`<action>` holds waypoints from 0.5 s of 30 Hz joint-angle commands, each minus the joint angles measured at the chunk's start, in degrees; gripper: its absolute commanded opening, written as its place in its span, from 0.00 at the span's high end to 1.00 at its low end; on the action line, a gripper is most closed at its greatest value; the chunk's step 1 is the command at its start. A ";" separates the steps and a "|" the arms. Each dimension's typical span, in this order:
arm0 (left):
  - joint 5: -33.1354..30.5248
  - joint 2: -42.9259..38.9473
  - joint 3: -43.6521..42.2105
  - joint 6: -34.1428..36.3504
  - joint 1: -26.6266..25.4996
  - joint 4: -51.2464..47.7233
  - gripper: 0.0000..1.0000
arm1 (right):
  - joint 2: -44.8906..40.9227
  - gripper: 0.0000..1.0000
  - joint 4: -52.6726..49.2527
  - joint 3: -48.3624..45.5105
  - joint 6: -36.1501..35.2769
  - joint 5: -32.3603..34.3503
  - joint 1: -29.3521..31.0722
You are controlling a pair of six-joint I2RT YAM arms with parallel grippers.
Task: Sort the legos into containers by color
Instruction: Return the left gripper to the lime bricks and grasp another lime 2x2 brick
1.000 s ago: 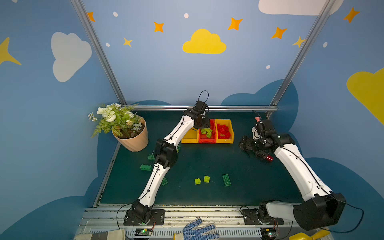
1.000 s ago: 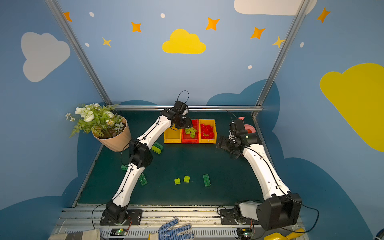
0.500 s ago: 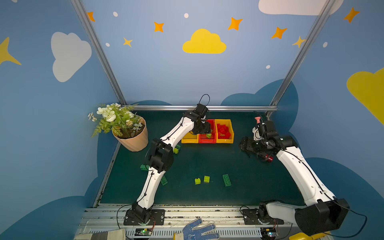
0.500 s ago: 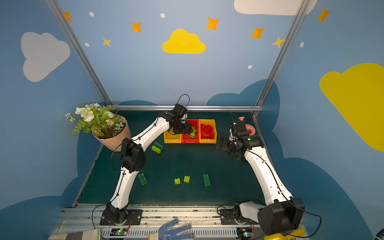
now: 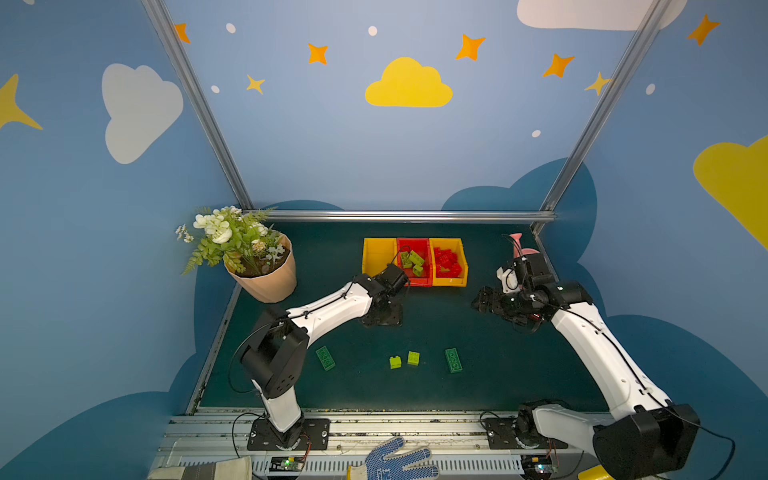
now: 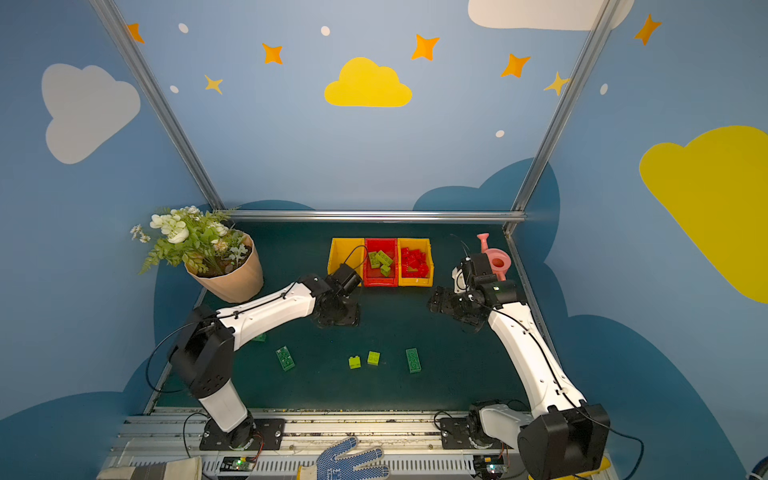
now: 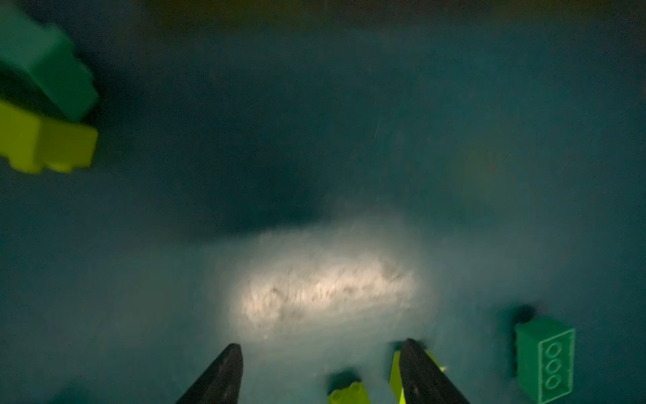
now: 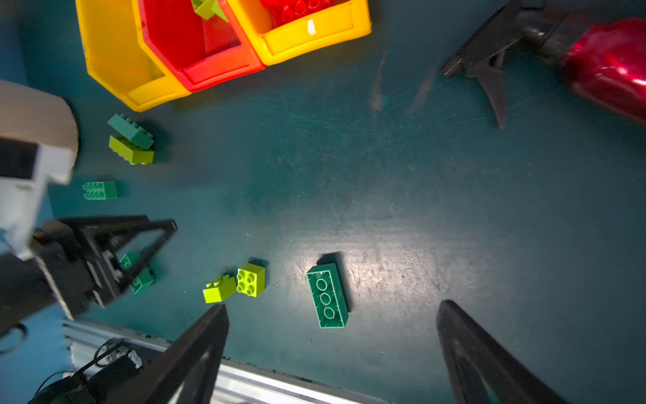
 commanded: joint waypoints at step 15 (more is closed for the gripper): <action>-4.11 1.17 -6.34 -11.45 -11.87 1.55 0.30 | -0.36 0.09 -1.48 -0.42 -2.59 -5.31 0.03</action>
